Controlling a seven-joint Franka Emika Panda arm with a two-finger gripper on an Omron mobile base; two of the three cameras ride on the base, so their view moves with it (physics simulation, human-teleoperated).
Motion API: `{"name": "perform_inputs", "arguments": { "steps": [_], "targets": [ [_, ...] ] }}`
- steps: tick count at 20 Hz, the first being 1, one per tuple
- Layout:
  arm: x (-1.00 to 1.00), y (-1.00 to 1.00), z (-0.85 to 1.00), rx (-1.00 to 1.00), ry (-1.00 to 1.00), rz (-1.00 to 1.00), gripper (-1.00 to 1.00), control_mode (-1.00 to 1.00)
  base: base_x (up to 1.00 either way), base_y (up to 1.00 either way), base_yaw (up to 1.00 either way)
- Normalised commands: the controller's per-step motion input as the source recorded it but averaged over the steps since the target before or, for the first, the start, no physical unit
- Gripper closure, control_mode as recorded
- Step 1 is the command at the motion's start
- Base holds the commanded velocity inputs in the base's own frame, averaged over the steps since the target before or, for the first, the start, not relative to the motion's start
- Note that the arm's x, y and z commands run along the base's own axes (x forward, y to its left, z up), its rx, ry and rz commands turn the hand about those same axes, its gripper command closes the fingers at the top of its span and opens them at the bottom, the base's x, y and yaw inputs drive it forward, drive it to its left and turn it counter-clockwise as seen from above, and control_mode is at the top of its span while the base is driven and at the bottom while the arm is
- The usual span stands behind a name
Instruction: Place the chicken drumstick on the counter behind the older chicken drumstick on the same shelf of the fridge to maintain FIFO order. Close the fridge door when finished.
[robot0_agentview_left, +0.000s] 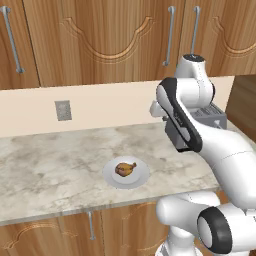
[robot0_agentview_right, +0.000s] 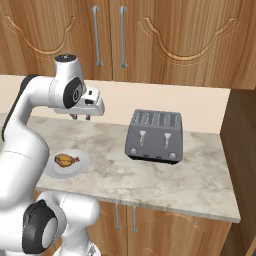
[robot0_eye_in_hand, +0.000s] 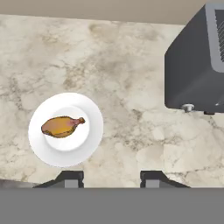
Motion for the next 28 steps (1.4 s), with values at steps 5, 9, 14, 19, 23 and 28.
{"name": "perform_inputs", "arguments": {
  "steps": [5, 9, 14, 19, 23, 28],
  "targets": [
    [-0.17, 0.18, -0.31, 0.00, 0.09, 0.00, -1.00, -1.00, 0.00, 0.00, 0.00],
    [0.00, 0.96, -0.75, 0.00, 0.10, -0.10, -1.00, -1.00, 0.00, 0.00, 0.00],
    [-0.19, 0.78, -0.47, 0.04, -0.01, -0.49, -1.00, -1.00, 0.00, 0.00, 0.00],
    [-0.55, 0.15, -0.23, 0.12, 0.00, -0.64, -1.00, -1.00, 0.00, 0.00, 0.00],
    [-0.30, 0.00, -0.14, 0.21, 0.00, -0.54, -1.00, -1.00, 0.00, 0.00, 0.00],
    [0.00, 0.11, -0.17, 0.23, 0.00, -0.41, -1.00, -1.00, 0.00, 0.00, 0.00]
  ]
}}
